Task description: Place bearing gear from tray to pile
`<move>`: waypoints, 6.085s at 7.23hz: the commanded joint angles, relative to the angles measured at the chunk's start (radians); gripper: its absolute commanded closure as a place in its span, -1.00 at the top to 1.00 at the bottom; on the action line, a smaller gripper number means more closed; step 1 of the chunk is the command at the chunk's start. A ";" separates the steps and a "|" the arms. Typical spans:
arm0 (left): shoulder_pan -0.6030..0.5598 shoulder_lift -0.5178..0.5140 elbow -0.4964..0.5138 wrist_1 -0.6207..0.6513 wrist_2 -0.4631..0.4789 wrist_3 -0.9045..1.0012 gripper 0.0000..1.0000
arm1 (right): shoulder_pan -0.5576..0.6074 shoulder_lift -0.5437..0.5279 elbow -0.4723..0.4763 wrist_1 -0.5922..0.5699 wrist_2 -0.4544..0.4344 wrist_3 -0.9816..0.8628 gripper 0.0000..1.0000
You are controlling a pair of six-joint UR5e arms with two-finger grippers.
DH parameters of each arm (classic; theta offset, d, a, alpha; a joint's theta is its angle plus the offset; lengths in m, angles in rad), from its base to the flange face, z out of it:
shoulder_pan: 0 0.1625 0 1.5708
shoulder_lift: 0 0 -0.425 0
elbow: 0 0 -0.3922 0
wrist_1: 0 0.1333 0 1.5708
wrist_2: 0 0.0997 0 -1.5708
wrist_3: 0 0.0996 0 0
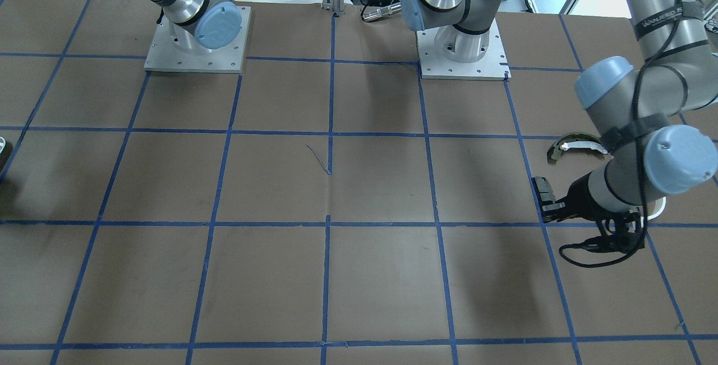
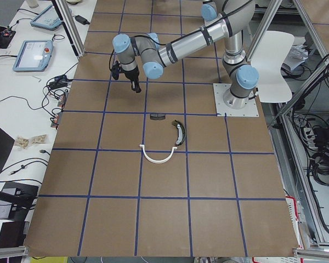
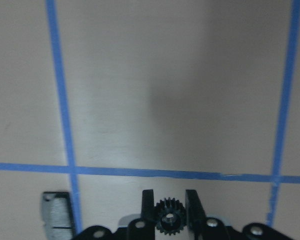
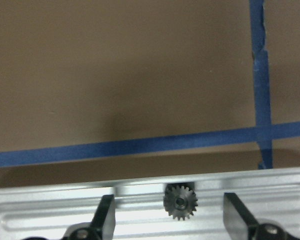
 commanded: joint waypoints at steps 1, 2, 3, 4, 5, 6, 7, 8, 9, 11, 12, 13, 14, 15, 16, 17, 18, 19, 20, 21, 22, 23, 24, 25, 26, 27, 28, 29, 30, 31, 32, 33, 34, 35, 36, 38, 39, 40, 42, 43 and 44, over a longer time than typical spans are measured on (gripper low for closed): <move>0.139 -0.014 -0.062 0.015 0.004 0.086 -1.00 | 0.000 0.000 0.002 -0.001 0.000 0.006 0.25; 0.183 -0.018 -0.086 0.040 0.006 0.124 -1.00 | 0.000 0.004 0.002 -0.001 0.002 0.006 0.14; 0.217 -0.025 -0.111 0.061 0.006 0.160 -1.00 | 0.000 0.008 0.000 0.001 0.000 0.007 -0.10; 0.248 -0.031 -0.128 0.098 0.004 0.163 -1.00 | 0.002 0.008 0.000 -0.001 -0.002 0.010 -0.52; 0.277 -0.043 -0.134 0.127 0.007 0.203 -1.00 | 0.006 0.005 -0.001 -0.001 -0.003 0.015 -0.84; 0.285 -0.048 -0.143 0.129 0.006 0.208 -1.00 | 0.011 0.001 -0.015 0.002 -0.015 0.110 -1.00; 0.285 -0.046 -0.168 0.138 0.004 0.208 -1.00 | 0.011 -0.010 -0.015 0.004 -0.017 0.154 -1.00; 0.286 -0.052 -0.188 0.157 0.006 0.214 -1.00 | 0.014 -0.028 -0.015 0.004 -0.017 0.159 -1.00; 0.286 -0.051 -0.173 0.152 0.012 0.215 -1.00 | 0.029 -0.067 -0.011 0.018 -0.009 0.198 -1.00; 0.289 -0.048 -0.188 0.152 0.014 0.215 -1.00 | 0.133 -0.137 0.015 0.062 -0.002 0.353 -1.00; 0.289 -0.046 -0.188 0.148 0.015 0.214 0.02 | 0.209 -0.157 0.037 0.083 0.039 0.493 -1.00; 0.289 -0.045 -0.188 0.141 0.015 0.212 0.99 | 0.297 -0.173 0.057 0.084 0.051 0.647 -1.00; 0.289 -0.031 -0.183 0.141 0.015 0.215 1.00 | 0.395 -0.174 0.063 0.081 0.054 0.800 -1.00; 0.289 -0.023 -0.166 0.126 0.017 0.212 1.00 | 0.496 -0.174 0.063 0.076 0.054 0.961 -1.00; 0.285 -0.016 -0.163 0.122 0.015 0.212 1.00 | 0.603 -0.176 0.064 0.070 0.054 1.122 -1.00; 0.282 -0.005 -0.154 0.114 0.015 0.212 1.00 | 0.714 -0.177 0.058 0.065 0.054 1.312 -1.00; 0.280 0.010 -0.136 0.082 0.015 0.212 1.00 | 0.844 -0.171 0.061 0.003 0.049 1.519 -1.00; 0.271 0.021 -0.111 0.033 0.011 0.211 1.00 | 0.962 -0.167 0.061 -0.052 0.048 1.752 -1.00; 0.256 0.035 -0.099 0.010 0.001 0.211 1.00 | 1.071 -0.155 0.057 -0.056 0.048 1.955 -1.00; 0.203 0.038 -0.097 0.010 0.007 0.208 1.00 | 1.163 -0.139 0.057 -0.057 0.049 2.177 -1.00; 0.137 0.052 -0.091 0.014 0.017 0.205 1.00 | 1.236 -0.118 0.060 -0.057 0.049 2.354 -1.00; 0.095 0.064 -0.076 0.017 0.020 0.202 1.00 | 1.284 -0.098 0.063 -0.064 0.052 2.483 -1.00; 0.081 0.067 -0.074 0.016 0.012 0.201 1.00 | 1.308 -0.073 0.063 -0.083 0.060 2.557 -1.00; 0.073 0.073 -0.076 0.016 0.003 0.197 1.00 | 1.331 -0.061 0.064 -0.085 0.063 2.631 -1.00; 0.049 0.072 -0.082 0.014 0.006 0.191 1.00 | 1.335 -0.059 0.067 -0.082 0.063 2.645 -0.39; 0.009 0.066 -0.082 0.017 0.009 0.183 1.00 | 1.335 -0.055 0.087 -0.087 0.066 2.647 0.98; -0.035 0.049 -0.077 0.031 0.007 0.107 1.00 | 1.332 -0.062 0.080 -0.087 0.063 2.642 1.00; -0.101 0.052 -0.071 0.031 0.004 0.043 1.00 | 1.304 -0.081 0.066 -0.081 0.046 2.630 1.00; -0.179 0.067 -0.082 0.029 0.004 0.002 1.00 | 1.252 -0.104 0.043 -0.061 0.029 2.550 1.00; -0.250 0.066 -0.080 0.031 0.004 -0.065 1.00 | 1.173 -0.157 0.026 0.012 0.023 2.470 1.00; -0.308 0.063 -0.082 0.031 -0.018 -0.102 1.00 | 1.081 -0.235 0.017 0.095 0.023 2.364 1.00; -0.356 0.063 -0.082 0.033 -0.034 -0.143 1.00 | 0.983 -0.307 0.014 0.166 0.021 2.275 1.00; -0.413 0.052 -0.082 0.039 -0.042 -0.203 1.00 | 0.924 -0.376 0.012 0.242 0.017 2.267 1.00; -0.475 0.043 -0.086 0.087 -0.087 -0.261 1.00 | 0.924 -0.454 0.003 0.321 -0.007 2.270 1.00; -0.520 0.029 -0.108 0.155 -0.109 -0.338 1.00 | 0.924 -0.508 -0.008 0.381 -0.091 2.271 1.00; -0.600 0.005 -0.186 0.299 -0.111 -0.401 1.00 | 0.917 -0.568 -0.096 0.418 -0.113 2.276 1.00; -0.632 -0.008 -0.230 0.371 -0.111 -0.401 1.00 | 0.919 -0.544 -0.183 0.477 -0.097 2.291 1.00; -0.642 -0.014 -0.256 0.382 -0.111 -0.424 1.00 | 0.914 -0.495 -0.234 0.505 -0.053 2.308 1.00; -0.669 -0.031 -0.260 0.388 -0.106 -0.457 1.00 | 0.919 -0.498 -0.244 0.633 -0.063 2.325 1.00; -0.681 -0.041 -0.257 0.420 -0.106 -0.458 1.00 | 0.923 -0.500 -0.241 0.677 -0.043 2.389 1.00; -0.685 -0.052 -0.257 0.443 -0.105 -0.460 1.00 | 0.928 -0.498 -0.238 0.673 0.016 2.438 1.00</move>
